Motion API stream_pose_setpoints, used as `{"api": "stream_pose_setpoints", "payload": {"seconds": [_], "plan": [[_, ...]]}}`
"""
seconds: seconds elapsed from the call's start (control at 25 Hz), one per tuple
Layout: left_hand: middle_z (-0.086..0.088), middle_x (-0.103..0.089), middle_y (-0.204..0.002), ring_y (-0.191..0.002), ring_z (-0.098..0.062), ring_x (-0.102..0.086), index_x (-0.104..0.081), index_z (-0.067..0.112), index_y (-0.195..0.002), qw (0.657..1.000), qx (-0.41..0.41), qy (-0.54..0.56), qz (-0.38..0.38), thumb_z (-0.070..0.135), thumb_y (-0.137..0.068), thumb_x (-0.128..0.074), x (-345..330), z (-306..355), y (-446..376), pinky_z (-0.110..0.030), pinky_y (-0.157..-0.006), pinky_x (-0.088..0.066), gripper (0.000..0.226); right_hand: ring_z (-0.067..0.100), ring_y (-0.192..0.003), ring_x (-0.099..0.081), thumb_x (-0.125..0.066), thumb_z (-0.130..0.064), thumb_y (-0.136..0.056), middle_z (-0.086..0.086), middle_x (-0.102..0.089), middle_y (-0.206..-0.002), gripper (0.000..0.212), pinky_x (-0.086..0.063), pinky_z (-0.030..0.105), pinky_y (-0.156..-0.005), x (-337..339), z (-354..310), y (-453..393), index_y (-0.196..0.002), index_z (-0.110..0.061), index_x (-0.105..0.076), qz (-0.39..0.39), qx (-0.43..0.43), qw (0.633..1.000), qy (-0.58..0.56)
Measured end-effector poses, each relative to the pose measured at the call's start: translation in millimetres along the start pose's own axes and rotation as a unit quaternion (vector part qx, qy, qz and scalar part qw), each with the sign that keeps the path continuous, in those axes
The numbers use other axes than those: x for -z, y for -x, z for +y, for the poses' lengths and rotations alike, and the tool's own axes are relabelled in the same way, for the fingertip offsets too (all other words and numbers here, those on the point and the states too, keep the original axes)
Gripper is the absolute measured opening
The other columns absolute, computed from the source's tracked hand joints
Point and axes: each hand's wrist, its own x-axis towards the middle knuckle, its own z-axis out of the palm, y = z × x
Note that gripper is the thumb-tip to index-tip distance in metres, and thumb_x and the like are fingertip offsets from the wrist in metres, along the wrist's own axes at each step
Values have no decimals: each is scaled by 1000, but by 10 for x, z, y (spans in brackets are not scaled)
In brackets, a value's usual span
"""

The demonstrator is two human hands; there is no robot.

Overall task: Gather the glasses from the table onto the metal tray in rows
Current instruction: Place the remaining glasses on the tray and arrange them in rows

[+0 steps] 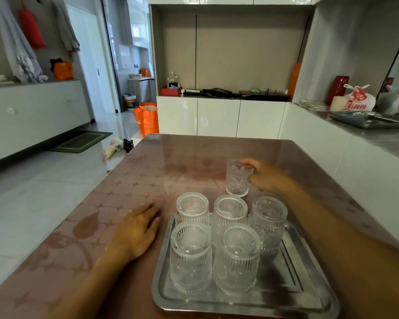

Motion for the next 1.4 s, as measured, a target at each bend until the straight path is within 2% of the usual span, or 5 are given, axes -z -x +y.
{"api": "stream_pose_setpoints", "payload": {"seconds": [0.32,0.52,0.96,1.2,1.4], "plan": [[8,-66,-78,-67,-9,-61,-61,31,-82,986,-46,96,125,32,-100,-44,103,35,35,-29,-67,-44,24,29,-88,-66,-60,0,-91,11,-72,-92,16,-48,34,-74,62,-10,167,-80,-8,-68,149,18,987,-50],[-9,-69,-124,-110,-27,-65,-62,12,-127,976,-5,118,180,23,-101,-47,225,150,201,-36,-93,-51,32,18,-86,-66,-63,-10,-94,4,-71,-100,18,-52,25,-66,605,-185,1173,-87,-25,-69,278,35,945,-167],[13,-61,-136,-128,-8,-57,-33,45,-145,810,-218,542,58,33,-65,-90,934,1887,1453,-34,-103,-50,99,38,-102,-70,-61,-14,-88,18,-71,-116,27,-59,47,-74,24,-788,2788,-113,-6,-69,-35,-14,606,-794],[20,-70,-112,-107,0,-67,-57,45,-113,833,-204,491,155,35,-59,-92,800,2062,1573,-12,-85,-53,66,7,-96,-69,-76,-27,-84,-10,-65,-119,60,-58,25,-72,70,-610,2893,-132,-43,-44,191,98,910,-356],[16,-71,-112,-105,0,-68,-57,35,-120,867,-190,445,116,41,-58,-89,606,2259,1562,-21,-87,-56,69,-1,-112,-58,-79,-38,-67,-23,-58,-128,81,-51,18,-86,-148,-460,2859,-135,-50,-35,239,209,939,-135]]}}
